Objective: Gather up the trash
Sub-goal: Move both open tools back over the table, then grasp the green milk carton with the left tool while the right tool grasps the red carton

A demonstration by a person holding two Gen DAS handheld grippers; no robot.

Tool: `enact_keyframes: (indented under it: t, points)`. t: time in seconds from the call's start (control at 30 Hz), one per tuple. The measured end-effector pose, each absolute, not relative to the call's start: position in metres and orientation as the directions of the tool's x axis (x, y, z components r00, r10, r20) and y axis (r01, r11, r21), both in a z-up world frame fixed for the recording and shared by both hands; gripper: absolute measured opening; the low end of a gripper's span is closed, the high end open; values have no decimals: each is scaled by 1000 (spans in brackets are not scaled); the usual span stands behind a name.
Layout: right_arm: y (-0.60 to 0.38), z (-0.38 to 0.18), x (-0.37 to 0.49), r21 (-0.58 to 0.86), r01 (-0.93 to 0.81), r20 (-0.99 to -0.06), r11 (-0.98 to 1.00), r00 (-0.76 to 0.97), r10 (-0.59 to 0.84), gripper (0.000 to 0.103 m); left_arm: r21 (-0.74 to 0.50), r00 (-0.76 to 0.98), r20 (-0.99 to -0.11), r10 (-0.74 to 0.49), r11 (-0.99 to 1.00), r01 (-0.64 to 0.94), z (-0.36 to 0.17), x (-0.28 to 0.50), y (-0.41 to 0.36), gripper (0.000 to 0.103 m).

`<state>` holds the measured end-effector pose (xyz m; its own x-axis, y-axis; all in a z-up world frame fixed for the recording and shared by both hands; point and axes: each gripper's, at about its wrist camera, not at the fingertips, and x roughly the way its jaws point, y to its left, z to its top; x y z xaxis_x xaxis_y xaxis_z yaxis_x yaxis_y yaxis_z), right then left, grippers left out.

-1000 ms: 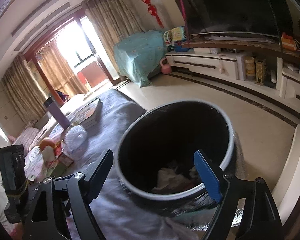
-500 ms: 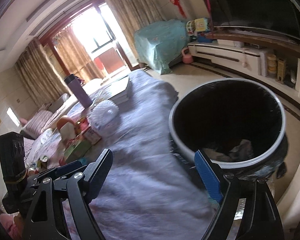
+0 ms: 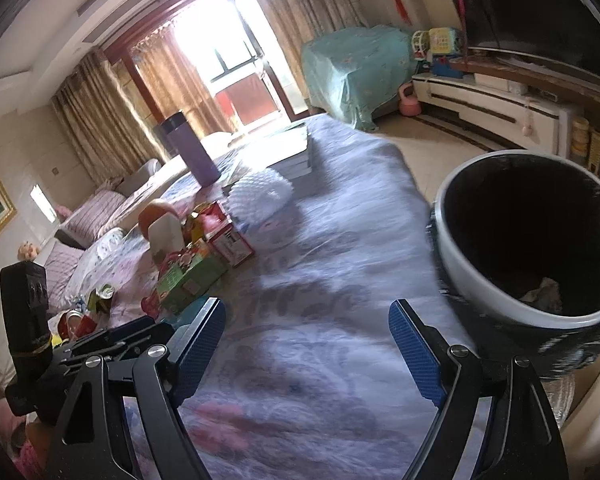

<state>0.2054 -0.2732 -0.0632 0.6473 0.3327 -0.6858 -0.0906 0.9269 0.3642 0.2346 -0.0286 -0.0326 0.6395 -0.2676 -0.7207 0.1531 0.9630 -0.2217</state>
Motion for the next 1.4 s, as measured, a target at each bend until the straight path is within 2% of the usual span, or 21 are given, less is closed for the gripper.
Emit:
enact_keyframes:
  t: [0.33, 0.9, 1.0, 1.03, 1.4]
  points:
    - [-246, -73, 222, 358, -135, -708, 924, 606, 362, 85, -193, 640, -735, -225, 974, 121, -30, 246, -7, 60]
    - [-212, -83, 270, 386, -215, -716, 897, 543, 439, 85, -113, 581, -787, -206, 975, 193, -52, 305, -15, 60]
    - [-208, -84, 277, 386, -226, -717, 894, 536, 445, 85, -84, 585, -788, -190, 975, 204, -55, 309, -20, 58]
    - [-206, -85, 280, 387, -232, -717, 892, 533, 450, 85, -75, 587, -788, -185, 975, 207, -56, 310, -22, 53]
    - [-178, -92, 310, 363, -296, -720, 883, 512, 468, 84, -123, 571, -790, -224, 970, 210, -61, 299, -5, 53]
